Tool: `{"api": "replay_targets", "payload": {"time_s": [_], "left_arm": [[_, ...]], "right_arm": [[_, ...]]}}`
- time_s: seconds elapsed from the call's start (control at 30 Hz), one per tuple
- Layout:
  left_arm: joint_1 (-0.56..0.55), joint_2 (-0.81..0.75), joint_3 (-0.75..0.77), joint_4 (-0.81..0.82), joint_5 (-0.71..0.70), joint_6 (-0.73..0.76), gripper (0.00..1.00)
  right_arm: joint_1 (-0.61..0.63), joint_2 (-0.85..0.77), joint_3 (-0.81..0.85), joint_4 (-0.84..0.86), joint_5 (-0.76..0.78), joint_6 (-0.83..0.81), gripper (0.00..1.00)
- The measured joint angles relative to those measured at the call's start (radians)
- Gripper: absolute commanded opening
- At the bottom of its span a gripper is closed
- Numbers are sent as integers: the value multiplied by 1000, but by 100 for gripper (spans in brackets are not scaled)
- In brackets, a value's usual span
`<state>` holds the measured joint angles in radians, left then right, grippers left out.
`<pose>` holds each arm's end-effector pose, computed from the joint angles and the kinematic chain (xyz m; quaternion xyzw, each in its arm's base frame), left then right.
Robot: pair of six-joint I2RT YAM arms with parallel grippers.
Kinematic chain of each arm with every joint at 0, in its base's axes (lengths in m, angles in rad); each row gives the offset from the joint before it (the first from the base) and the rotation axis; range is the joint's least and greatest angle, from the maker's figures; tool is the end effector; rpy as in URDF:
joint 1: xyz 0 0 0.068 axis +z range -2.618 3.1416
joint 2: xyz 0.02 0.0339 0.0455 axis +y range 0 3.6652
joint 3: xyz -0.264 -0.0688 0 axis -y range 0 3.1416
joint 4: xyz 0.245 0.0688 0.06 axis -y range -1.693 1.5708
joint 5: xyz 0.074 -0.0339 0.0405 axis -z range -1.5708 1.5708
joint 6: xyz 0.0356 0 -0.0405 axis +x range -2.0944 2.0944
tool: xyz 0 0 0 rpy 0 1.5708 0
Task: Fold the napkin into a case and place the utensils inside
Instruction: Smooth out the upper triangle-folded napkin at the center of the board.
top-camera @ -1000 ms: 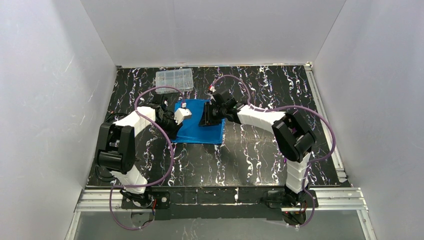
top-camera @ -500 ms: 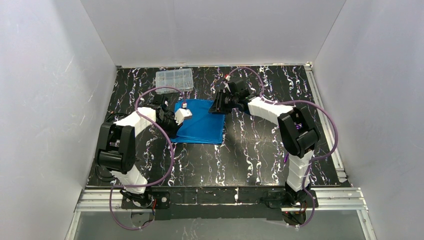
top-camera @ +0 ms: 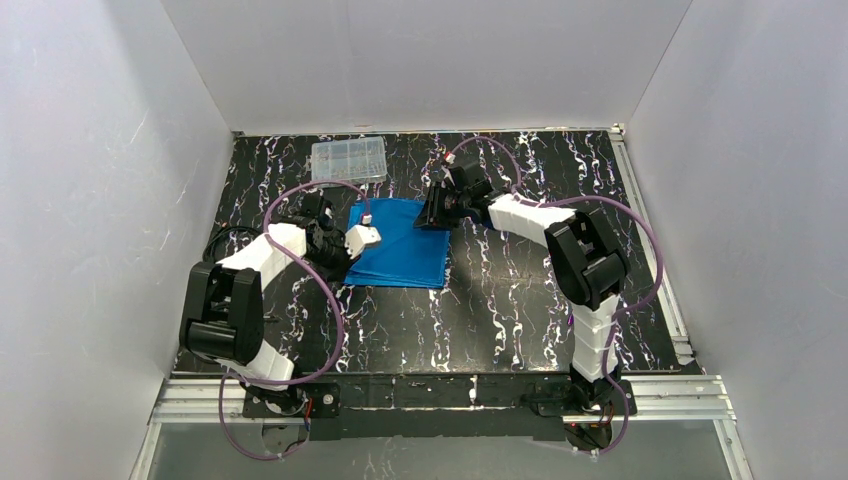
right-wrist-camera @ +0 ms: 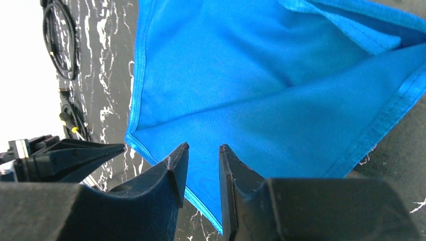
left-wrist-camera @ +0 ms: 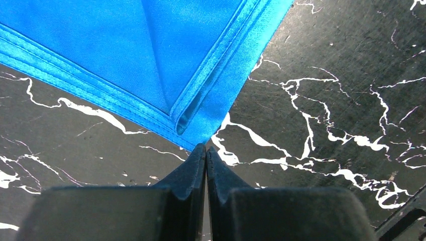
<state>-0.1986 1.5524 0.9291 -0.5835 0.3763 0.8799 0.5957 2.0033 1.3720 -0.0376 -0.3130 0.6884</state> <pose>0.2790 -0.0695 0.1831 0.5251 0.8116 -0.1140 0.2290 0.3651 0.2607 0.1901 -0.0267 0.8912 0.3701 0.2608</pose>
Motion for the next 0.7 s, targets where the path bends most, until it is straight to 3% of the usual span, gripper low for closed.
{"api": "replay_targets", "payload": {"time_s": [0.03,0.07,0.1,0.23,0.3,0.33,0.47,0.53,0.7], "left_arm": [[0,0,-3,0,-3,-1,13],[0,0,-3,4,-5,-3,29],[0,0,-3,12,-6,-9,35],[0,-13,0,34,0,-41,39],[0,-16,19,19,3,-51,32],[0,-16,37,10,5,-53,42],[1,-19,126,-31,5,-42,49],[7,-23,164,-58,5,-32,95],[50,-10,255,-151,32,-28,98]], "right_arm": [[-1,1,6,0,0,0,38],[-2,1,13,0,0,-2,38],[-3,0,19,2,0,-3,38],[-7,0,27,8,0,-7,38],[-7,0,27,7,0,-7,38],[-7,0,27,8,0,-7,38],[-9,0,24,10,0,-7,38],[-12,-2,19,12,-2,-6,38],[-22,-19,-13,32,-8,1,38]]}}
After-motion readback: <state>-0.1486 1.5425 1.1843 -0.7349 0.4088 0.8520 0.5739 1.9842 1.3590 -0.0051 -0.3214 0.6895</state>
